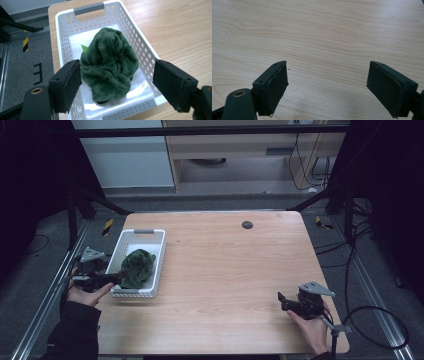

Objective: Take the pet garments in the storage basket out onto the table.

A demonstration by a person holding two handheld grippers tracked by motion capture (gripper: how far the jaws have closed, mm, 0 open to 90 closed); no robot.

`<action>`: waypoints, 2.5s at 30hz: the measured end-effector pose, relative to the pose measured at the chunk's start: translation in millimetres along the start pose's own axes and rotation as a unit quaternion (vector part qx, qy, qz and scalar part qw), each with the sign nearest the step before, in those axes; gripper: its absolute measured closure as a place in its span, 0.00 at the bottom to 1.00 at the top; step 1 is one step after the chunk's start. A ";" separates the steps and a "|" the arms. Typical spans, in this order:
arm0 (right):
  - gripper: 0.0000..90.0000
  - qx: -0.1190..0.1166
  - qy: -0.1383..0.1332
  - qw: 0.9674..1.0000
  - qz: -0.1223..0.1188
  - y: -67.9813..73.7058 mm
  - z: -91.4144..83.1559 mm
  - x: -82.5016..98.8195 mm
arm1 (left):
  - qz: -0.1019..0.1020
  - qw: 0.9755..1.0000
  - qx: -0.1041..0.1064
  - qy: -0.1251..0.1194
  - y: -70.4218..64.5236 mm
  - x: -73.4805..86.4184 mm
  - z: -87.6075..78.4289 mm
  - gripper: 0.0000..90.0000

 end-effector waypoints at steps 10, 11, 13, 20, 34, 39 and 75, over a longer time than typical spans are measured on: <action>0.19 -0.004 0.003 1.000 0.001 0.7 0.3 -0.2 | 0.019 1.000 -0.010 0.021 0.6 -18.4 14.2 0.24; 0.19 -0.004 0.003 1.000 0.000 0.6 0.4 -0.1 | 0.021 0.999 -0.010 0.024 0.4 -20.4 15.3 0.24; 0.19 -0.004 0.003 1.000 0.000 0.6 0.4 -0.1 | 0.023 0.999 -0.008 0.027 -0.5 -24.1 17.5 0.24; 0.19 -0.003 0.005 1.000 -0.005 0.6 1.4 0.3 | 0.028 0.999 -0.013 0.042 -0.3 -35.4 26.1 0.23; 0.18 -0.005 0.008 1.000 -0.003 0.9 1.5 0.3 | 0.032 0.998 -0.023 0.057 -0.8 -46.9 40.5 0.23; 0.18 -0.004 0.007 1.000 -0.005 0.7 1.6 0.5 | 0.035 0.997 -0.024 0.064 -1.0 -50.6 44.8 0.23; 0.18 -0.006 0.012 1.000 -0.007 0.7 3.2 1.0 | 0.009 0.995 -0.027 0.098 9.8 -56.0 89.6 0.27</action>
Point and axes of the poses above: each handheld gripper's, and its own axes: z roughly forward along the jaws, x roughly out of its underside, y roughly to its left, the point moved 1 cm from there along z, roughly forward along the jaws, and after that the axes turned 11 degrees about -z, right-handed, at the moved point
